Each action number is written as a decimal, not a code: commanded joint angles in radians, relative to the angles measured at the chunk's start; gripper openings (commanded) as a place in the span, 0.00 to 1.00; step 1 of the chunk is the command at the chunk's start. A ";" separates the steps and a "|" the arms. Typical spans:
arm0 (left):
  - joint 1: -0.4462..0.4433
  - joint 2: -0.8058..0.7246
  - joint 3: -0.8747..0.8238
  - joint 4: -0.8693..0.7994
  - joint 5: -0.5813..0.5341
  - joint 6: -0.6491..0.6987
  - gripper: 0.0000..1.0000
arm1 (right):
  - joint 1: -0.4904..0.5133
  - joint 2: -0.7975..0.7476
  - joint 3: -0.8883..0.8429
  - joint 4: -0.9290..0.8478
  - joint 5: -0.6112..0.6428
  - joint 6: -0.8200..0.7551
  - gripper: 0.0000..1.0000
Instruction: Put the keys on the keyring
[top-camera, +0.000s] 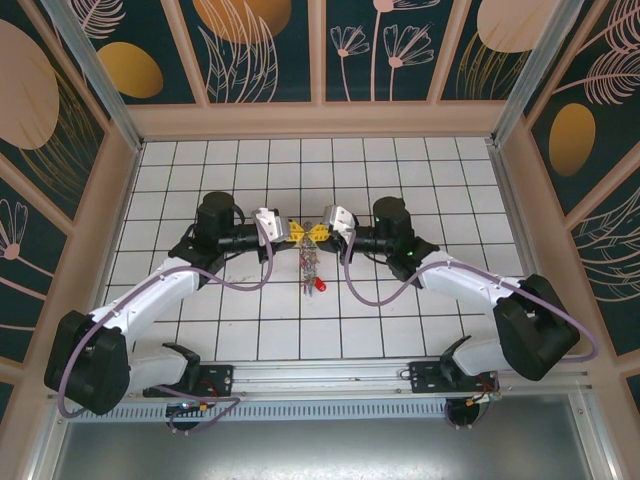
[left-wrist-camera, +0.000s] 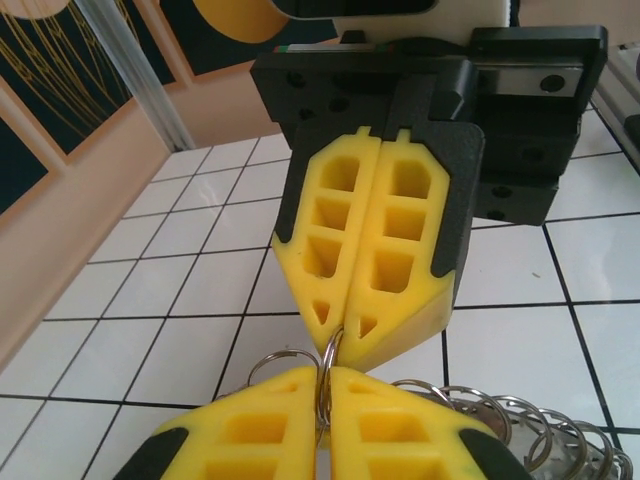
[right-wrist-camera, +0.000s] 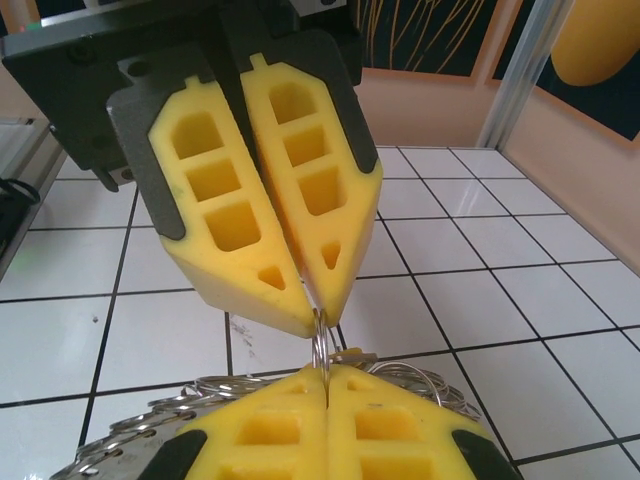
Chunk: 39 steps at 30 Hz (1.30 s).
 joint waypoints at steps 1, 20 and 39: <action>0.002 0.020 0.002 0.048 0.013 -0.058 0.12 | 0.007 -0.030 -0.002 0.158 -0.003 0.045 0.00; 0.002 0.035 0.010 0.047 -0.035 -0.089 0.00 | 0.024 -0.017 0.017 0.036 0.003 -0.037 0.00; -0.004 0.009 0.104 -0.268 -0.190 0.192 0.00 | 0.029 0.070 0.248 -0.462 0.048 -0.314 0.35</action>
